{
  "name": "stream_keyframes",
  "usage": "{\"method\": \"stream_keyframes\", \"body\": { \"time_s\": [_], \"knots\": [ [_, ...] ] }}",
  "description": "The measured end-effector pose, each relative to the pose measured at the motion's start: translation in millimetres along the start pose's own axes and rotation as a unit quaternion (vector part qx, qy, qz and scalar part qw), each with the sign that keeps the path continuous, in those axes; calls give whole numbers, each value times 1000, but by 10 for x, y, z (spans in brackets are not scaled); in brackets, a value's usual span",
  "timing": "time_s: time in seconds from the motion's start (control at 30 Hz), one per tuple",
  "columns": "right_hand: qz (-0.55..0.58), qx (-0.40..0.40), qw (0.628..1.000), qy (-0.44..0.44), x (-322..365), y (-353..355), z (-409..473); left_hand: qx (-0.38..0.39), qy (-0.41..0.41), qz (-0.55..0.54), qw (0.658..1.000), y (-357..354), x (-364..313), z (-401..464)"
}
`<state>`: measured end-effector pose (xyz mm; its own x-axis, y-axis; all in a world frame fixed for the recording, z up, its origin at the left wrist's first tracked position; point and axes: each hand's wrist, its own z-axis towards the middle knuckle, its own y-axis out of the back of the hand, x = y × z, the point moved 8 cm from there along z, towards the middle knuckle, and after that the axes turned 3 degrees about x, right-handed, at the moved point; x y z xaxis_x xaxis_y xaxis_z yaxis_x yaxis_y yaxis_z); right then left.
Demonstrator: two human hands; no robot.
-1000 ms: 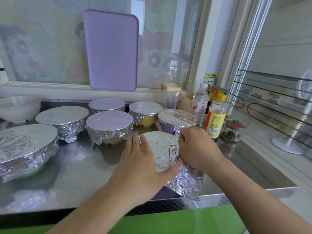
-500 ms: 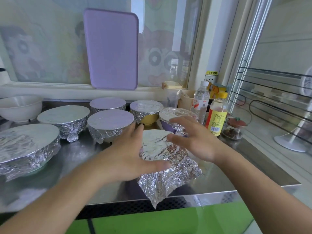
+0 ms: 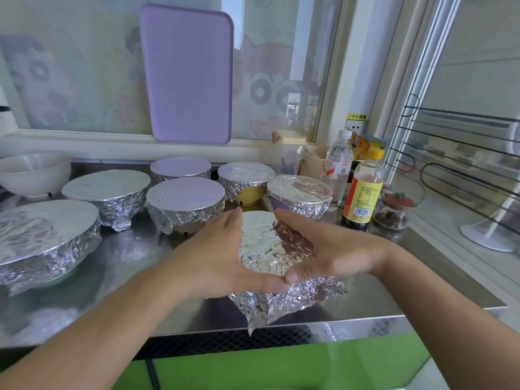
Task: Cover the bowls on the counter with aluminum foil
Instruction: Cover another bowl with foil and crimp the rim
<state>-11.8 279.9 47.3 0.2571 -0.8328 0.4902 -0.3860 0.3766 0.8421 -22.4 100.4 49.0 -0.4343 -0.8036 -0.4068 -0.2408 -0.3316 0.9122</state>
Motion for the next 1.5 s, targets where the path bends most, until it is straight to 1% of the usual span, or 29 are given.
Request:
{"method": "stream_keyframes", "body": {
  "time_s": [0.1, 0.17, 0.43, 0.53, 0.6, 0.67, 0.73, 1.0, 1.1, 1.27, 1.5],
  "knots": [
    [-34, -9, 999, -1, -5, -12, -9, 7, -4, -12, 1000, 3, 63, 29],
    [-61, -22, 998, 2, -12, -43, 1, -1, -17, -8, 1000, 7, 73, 38],
    [-76, -115, 990, 32, 19, -135, 35, -29, -39, 13, 999, -16, 72, 29],
    [-80, -116, 990, 32, 40, -144, 19, -41, -46, 29, 998, -20, 61, 7],
    [-82, -99, 991, 34, 39, -148, 10, -47, -52, 42, 997, -35, 58, -4],
    [-62, -77, 994, 37, 35, -142, -5, -57, -57, 42, 996, -45, 64, -8],
    [-49, -76, 995, 43, 62, -134, -14, -66, -57, 35, 996, -53, 87, -8],
    [-95, -156, 982, 52, 131, -149, -17, -108, -78, 39, 990, -67, 125, -30],
    [-122, -176, 975, 61, 170, -157, -21, -110, -85, 45, 989, -70, 133, -36],
    [-153, -200, 966, 61, 199, -170, -27, -110, -108, 80, 985, -64, 160, -42],
    [-157, -223, 960, 58, 195, -188, -37, -140, -117, 104, 978, -85, 177, -79]
  ]
}}
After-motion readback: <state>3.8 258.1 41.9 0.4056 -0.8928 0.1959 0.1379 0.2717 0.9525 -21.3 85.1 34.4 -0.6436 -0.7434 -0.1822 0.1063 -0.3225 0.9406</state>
